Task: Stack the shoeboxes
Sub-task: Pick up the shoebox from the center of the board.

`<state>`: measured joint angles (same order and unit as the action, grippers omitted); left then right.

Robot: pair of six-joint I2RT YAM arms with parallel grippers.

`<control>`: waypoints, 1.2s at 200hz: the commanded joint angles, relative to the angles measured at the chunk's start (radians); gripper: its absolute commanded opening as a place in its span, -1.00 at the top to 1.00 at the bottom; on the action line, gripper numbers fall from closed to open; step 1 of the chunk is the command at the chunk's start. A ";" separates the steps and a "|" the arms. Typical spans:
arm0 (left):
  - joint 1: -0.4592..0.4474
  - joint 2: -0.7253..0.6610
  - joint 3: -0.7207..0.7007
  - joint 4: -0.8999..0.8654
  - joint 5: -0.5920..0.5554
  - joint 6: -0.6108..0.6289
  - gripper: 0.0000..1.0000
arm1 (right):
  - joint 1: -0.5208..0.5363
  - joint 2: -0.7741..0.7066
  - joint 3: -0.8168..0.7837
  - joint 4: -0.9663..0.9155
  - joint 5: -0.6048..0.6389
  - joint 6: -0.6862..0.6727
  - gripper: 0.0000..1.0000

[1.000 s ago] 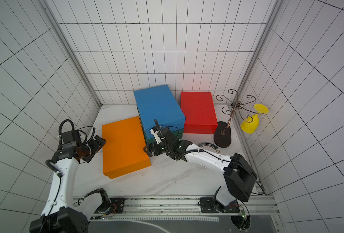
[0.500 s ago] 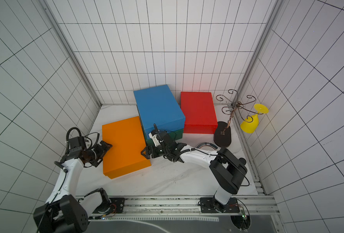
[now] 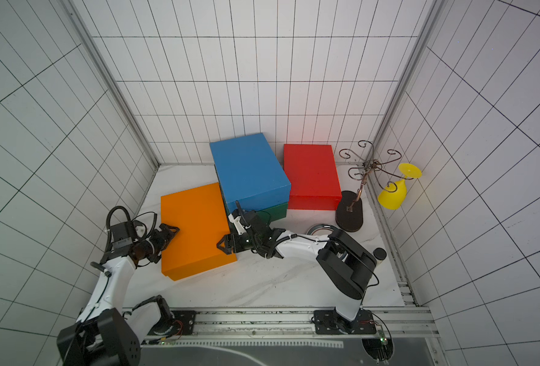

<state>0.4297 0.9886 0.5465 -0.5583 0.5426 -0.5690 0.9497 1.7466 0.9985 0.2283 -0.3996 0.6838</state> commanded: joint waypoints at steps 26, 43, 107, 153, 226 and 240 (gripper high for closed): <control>-0.008 -0.091 -0.053 -0.017 0.098 -0.034 -0.85 | 0.074 0.014 0.033 0.044 -0.031 0.020 -0.49; -0.009 -0.138 -0.047 -0.044 0.118 -0.044 -0.84 | 0.091 0.012 0.056 0.041 -0.035 0.013 -0.45; -0.009 -0.282 0.035 -0.131 0.146 -0.093 -0.78 | 0.144 -0.024 0.181 -0.045 -0.022 -0.045 -0.28; -0.008 -0.319 0.095 -0.179 0.134 -0.113 -0.78 | 0.158 -0.042 0.264 -0.097 -0.006 -0.075 -0.20; -0.008 -0.325 0.180 -0.263 0.055 -0.110 -0.80 | 0.158 -0.029 0.456 -0.213 0.023 -0.157 0.11; -0.008 -0.324 0.187 -0.256 0.053 -0.122 -0.80 | 0.158 -0.020 0.500 -0.234 0.021 -0.171 0.13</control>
<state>0.4480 0.6704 0.7155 -0.7158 0.4595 -0.6125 1.0649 1.7287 1.2549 -0.1509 -0.3481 0.5903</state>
